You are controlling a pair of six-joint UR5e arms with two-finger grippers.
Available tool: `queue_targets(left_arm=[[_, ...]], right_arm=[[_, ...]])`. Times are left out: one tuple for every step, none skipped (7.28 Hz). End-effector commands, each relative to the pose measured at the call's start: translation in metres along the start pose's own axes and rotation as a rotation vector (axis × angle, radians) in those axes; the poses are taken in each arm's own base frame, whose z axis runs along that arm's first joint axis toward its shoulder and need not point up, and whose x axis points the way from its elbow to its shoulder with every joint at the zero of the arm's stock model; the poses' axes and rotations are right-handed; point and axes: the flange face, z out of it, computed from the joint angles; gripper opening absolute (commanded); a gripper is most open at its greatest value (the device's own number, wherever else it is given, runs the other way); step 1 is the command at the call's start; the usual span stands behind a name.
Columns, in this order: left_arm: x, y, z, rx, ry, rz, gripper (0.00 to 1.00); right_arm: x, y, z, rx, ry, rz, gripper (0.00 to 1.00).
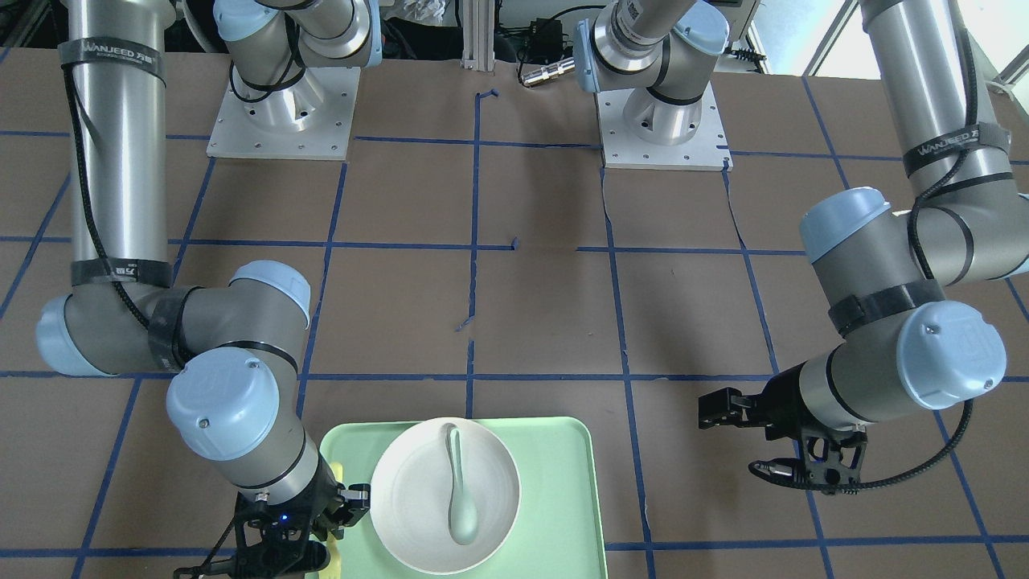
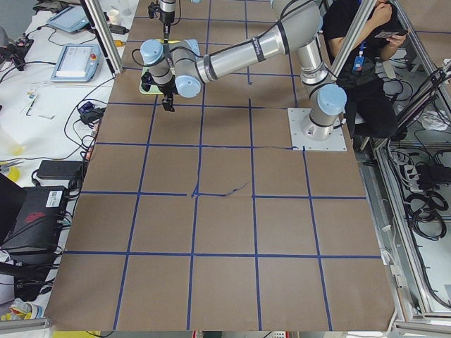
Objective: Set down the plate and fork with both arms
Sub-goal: 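Lift the yellow fork with the right gripper and move it beside the plate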
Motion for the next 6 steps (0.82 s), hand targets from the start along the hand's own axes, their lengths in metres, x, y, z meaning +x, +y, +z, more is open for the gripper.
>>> queue_targets(left_arm=[[0.0009,0.0017,0.0045,-0.007,0.004,-0.003,1.00],[0.0020,0.0023,0.0061,-0.010,0.005,-0.001,1.00],[0.0020,0.0026,0.0068,-0.012,0.005,-0.002,1.00],[0.0022,0.0028,0.0059,-0.010,0.005,-0.001,1.00],[0.0022,0.0022,0.0044,-0.008,0.004,0.002,1.00],[0.0035,0.0025,0.0020,-0.005,0.001,0.004,1.00]], right_arm=[[0.0070,0.0004,0.0325,-0.037,-0.008,0.002,0.00],[0.0072,0.0005,0.0383,-0.043,-0.010,0.007,0.00],[0.0073,0.0004,0.0400,-0.044,-0.009,0.035,0.00],[0.0057,0.0001,0.0378,-0.042,-0.011,0.087,0.00],[0.0062,0.0036,0.0362,-0.046,-0.015,0.098,0.81],[0.0060,0.0065,0.0309,-0.046,-0.013,0.083,1.00]])
